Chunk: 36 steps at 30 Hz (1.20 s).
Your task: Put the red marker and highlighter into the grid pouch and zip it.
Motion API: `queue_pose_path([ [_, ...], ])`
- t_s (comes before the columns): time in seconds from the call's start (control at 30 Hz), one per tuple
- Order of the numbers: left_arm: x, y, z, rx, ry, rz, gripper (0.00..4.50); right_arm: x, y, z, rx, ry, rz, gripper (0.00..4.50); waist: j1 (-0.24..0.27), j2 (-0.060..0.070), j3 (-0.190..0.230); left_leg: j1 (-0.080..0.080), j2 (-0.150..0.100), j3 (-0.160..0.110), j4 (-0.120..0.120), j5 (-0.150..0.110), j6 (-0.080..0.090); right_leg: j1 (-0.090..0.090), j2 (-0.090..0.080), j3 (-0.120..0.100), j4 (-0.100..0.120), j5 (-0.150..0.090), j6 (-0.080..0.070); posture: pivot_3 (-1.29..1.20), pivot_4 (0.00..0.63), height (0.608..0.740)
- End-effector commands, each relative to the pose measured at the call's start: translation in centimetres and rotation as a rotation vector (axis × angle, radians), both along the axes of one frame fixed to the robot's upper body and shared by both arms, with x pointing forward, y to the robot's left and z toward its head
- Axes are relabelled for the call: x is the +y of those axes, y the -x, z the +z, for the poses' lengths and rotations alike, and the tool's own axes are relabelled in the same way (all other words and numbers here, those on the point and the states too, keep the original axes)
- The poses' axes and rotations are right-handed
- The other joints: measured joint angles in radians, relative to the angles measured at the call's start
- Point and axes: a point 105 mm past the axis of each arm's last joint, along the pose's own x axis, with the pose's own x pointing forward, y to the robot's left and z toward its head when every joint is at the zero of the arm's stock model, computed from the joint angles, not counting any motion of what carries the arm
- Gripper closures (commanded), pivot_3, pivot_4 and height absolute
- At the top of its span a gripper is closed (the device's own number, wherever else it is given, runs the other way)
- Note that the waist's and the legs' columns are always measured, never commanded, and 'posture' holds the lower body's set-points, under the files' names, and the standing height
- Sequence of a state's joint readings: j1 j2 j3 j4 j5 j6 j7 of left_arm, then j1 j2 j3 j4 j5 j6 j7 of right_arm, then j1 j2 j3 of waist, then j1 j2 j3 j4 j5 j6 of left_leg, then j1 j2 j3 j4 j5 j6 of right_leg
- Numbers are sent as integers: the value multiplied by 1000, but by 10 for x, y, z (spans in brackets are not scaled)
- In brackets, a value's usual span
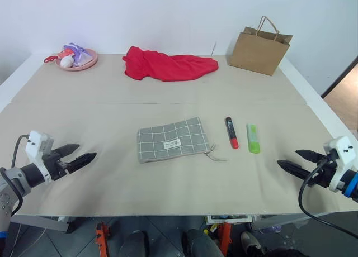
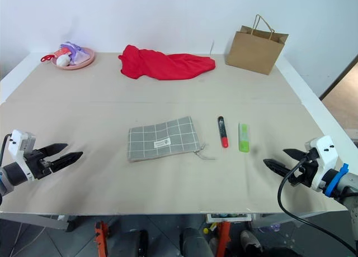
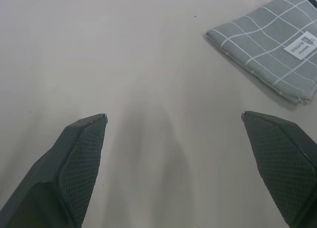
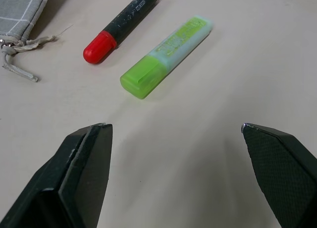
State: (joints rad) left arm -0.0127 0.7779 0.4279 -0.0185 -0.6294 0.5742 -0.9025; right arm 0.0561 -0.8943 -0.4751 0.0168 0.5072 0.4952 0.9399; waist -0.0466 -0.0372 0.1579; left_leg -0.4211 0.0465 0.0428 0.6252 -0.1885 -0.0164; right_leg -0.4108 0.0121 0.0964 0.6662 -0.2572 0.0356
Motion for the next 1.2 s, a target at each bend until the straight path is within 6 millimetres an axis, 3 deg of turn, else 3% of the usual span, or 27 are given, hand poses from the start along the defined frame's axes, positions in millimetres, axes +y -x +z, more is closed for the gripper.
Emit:
queue_pose_path([
  [0.03, 3, -1, 19, -52, 6, -9, 10, 4, -2, 9, -31, 11, 20, 0, 0, 0, 0, 0, 0, 0, 0, 0, 0, 0, 0, 0, 0, 0, 0, 0, 150, 740],
  [0.27, 0, -7, 33, -131, 26, -78, 10, 9, -3, 8, -26, 6, 28, 0, 0, 0, 0, 0, 0, 0, 0, 0, 0, 0, 0, 0, 0, 0, 0, 0, 150, 740],
  [0.37, 0, -11, 37, -207, -62, -97, 10, 11, -4, 8, -29, -1, 34, 0, 0, 0, 0, 0, 0, 0, 0, 0, 0, 0, 0, -1, 0, 0, 0, 0, 150, 740],
  [0.47, -4, -10, 33, -298, -247, -168, 0, 15, -6, 16, -56, -27, 50, 567, 0, 0, 0, 0, 0, 1, 0, 0, 0, 0, 0, 0, 0, 1, 2, 0, 150, 740],
  [0.53, -5, -12, 34, -359, -329, -189, 0, 18, -7, 23, -75, -52, 62, 1307, 0, 0, 0, 0, 0, 2, 0, 0, 0, 0, 0, 1, 0, 1, 2, 0, 150, 740],
  [0.57, -6, -12, 35, -392, -362, -207, 0, 19, -8, 26, -83, -62, 66, 1463, 1, 0, 0, 0, 0, 2, 0, 0, 0, 0, 0, 1, 0, 1, 1, 0, 150, 740],
  [0.63, -8, -13, 37, -432, -402, -231, 0, 21, -8, 29, -90, -73, 73, 2345, 1, 0, 0, 0, 0, 1, 0, 0, 0, 0, 0, 1, 0, 1, 1, 0, 150, 740],
  [0.67, -11, -14, 36, -455, -434, -251, 0, 25, -8, 32, -96, -81, 86, 2505, 1, 0, 0, 0, 0, 2, 0, 0, 0, 0, 0, 1, 0, 1, 1, 0, 150, 740],
  [0.73, -21, -15, 35, -502, -499, -320, 0, 43, -8, 43, -122, -102, 157, 3605, 2, 0, 0, 0, 0, 2, 0, 0, 0, 0, 0, 1, 0, 1, 1, 0, 150, 740],
  [0.83, -36, -14, 29, -535, -585, -431, 0, 76, -10, 60, -166, -163, 272, 4370, 0, 0, 0, 0, 1, 3, 0, 0, 0, 0, 0, 2, 0, 2, 3, 0, 150, 740],
  [0.97, -44, -14, 22, -541, -640, -512, 0, 109, -19, 60, -179, -158, 342, 4370, -2, 0, 0, 0, 1, 3, 0, 0, 0, 0, 0, 1, 0, 3, 3, 0, 150, 740],
  [1.03, -48, -17, 22, -540, -609, -512, 0, 130, -33, 46, -172, -53, 358, 4370, -2, 0, 0, 1, 2, 3, 0, 0, 0, 0, 1, 1, 0, 3, 2, 0, 150, 740],
  [1.13, -57, -20, 21, -541, -634, -571, 0, 183, -45, 32, -196, 83, 482, 4370, -2, 0, 0, 0, 3, 5, 0, 0, 0, -1, 1, 1, 0, 4, 1, 0, 150, 740],
  [1.2, -63, -22, 21, -547, -640, -586, 0, 202, -48, 26, -213, 152, 538, 4370, 0, 1, 0, -2, 4, 8, 1, 0, 1, -5, 2, 1, 1, 6, 1, 0, 150, 740],
])
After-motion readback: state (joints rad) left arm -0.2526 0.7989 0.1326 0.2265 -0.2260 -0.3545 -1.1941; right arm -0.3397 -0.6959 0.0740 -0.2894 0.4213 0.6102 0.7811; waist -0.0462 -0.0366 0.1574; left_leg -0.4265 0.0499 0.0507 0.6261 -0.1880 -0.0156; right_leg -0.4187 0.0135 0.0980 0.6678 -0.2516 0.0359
